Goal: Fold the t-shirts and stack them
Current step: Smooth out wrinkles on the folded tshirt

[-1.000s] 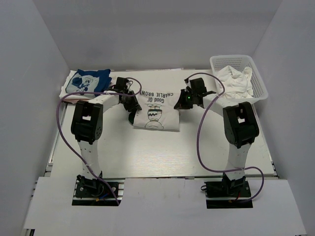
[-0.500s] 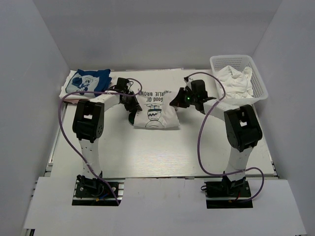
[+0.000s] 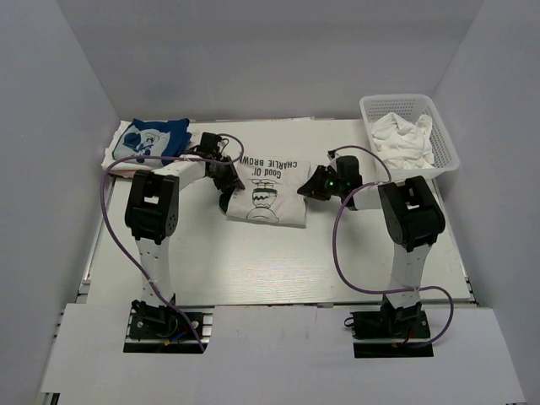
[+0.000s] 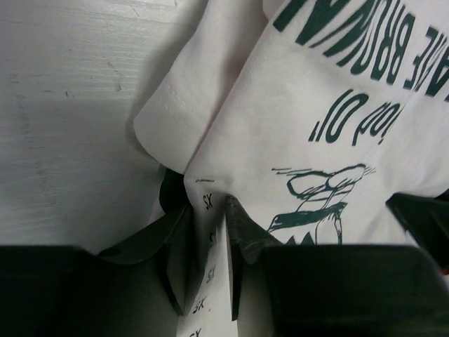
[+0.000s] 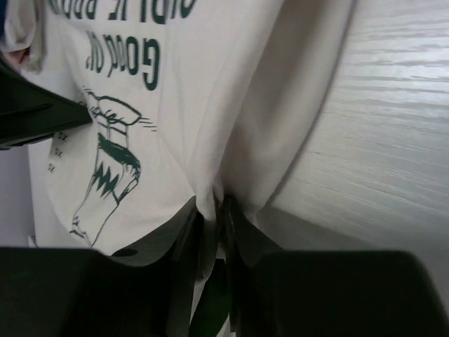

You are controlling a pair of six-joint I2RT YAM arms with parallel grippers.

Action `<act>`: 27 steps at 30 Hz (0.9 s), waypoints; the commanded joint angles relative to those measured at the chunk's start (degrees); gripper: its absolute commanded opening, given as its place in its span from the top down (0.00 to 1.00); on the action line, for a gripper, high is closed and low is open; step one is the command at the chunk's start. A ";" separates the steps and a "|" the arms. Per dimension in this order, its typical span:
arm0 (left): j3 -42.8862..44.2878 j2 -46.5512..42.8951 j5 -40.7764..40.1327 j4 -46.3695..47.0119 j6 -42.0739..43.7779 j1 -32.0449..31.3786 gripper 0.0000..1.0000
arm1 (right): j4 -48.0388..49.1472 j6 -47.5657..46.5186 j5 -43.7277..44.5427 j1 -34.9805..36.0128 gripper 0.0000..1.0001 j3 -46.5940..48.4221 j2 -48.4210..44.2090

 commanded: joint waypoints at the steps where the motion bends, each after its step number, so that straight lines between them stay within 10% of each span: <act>1: 1.91 -0.43 -0.38 -1.86 1.05 0.18 0.64 | -7.09 -3.80 6.96 -0.57 0.73 1.17 -2.02; 13: 4.98 -3.41 -6.07 -6.69 9.40 -0.88 0.12 | -15.73 -13.38 -0.06 -0.04 0.10 3.98 -13.24; 27: 2.08 -6.23 -8.47 -6.96 11.69 0.18 0.12 | -35.67 -24.63 22.51 -0.13 0.11 5.12 -15.21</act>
